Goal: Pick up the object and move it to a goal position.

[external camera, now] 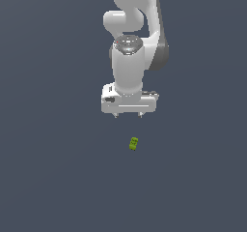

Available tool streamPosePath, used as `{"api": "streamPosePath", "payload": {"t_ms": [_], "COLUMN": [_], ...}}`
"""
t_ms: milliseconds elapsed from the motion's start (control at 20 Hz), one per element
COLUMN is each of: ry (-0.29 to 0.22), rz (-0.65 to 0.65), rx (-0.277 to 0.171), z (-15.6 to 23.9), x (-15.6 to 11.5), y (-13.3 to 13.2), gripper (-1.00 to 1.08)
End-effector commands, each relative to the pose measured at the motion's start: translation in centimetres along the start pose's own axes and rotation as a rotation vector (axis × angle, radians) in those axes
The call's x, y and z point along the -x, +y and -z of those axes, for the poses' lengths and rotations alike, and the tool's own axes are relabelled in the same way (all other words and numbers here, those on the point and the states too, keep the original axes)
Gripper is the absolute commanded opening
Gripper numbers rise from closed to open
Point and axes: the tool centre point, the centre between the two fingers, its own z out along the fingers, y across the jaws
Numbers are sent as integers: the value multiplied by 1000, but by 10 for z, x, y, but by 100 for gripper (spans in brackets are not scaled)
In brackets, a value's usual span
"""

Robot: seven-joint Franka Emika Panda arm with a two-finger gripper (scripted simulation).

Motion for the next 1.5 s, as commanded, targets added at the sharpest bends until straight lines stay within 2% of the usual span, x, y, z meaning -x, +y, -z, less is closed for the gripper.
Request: {"api": "streamPosePath", "payload": {"t_ms": [0, 150, 500, 1000, 1450], "ry": [0, 1, 7, 4, -7], "rz": [0, 8, 52, 12, -126], "rx": [0, -4, -27, -23, -5], "z": [0, -1, -4, -16, -60], "x": [0, 0, 1, -5, -24], "y": [0, -6, -38, -36, -33], "gripper": [100, 100, 100, 100, 100]}}
